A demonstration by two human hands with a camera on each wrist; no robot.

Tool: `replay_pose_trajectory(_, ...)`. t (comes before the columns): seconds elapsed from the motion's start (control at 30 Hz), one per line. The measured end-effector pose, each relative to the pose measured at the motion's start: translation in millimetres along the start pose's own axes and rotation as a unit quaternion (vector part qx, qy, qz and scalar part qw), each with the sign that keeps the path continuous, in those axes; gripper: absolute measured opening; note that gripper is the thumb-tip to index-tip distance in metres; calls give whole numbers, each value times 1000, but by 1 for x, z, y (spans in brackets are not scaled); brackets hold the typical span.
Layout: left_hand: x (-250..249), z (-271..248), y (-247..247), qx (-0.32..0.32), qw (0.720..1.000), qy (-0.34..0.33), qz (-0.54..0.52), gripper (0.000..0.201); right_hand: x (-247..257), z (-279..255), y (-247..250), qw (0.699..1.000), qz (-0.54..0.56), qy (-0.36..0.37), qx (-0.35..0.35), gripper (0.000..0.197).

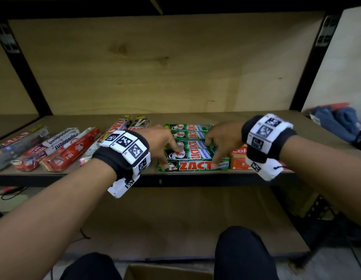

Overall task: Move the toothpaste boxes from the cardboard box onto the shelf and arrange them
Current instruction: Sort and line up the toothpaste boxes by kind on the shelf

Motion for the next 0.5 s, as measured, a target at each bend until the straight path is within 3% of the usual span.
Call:
replay_pose_trajectory(0.07, 2, 1, -1, 5, 1000, 5, 4, 67, -6, 5, 17, 998, 63, 4, 14, 65)
replay_pose_trajectory(0.2, 1, 4, 0, 16, 1000, -4, 10, 67, -21, 45, 51, 993, 85, -13, -79, 48)
replay_pose_trajectory(0.27, 0, 3, 1, 20, 1000, -6, 16, 67, -19, 69, 59, 993, 71, -9, -93, 54)
replay_pose_trajectory(0.37, 0, 5, 1, 30, 999, -5, 18, 67, -10, 103, 58, 996, 71, -7, -51, 69)
replay_pose_trajectory(0.5, -2, 6, 3, 29, 1000, -6, 11, 67, -92, 252, 40, 1000, -4, -4, -23, 98)
Point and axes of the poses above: each hand's wrist, its own z-axis towards the middle knuckle, its own y-axis out of the back of the hand, x = y × z, the point moved 7 cm from there along z, towards the middle knuckle, and after that the axes turned 6 degrees about y, right-handed, at the moved point
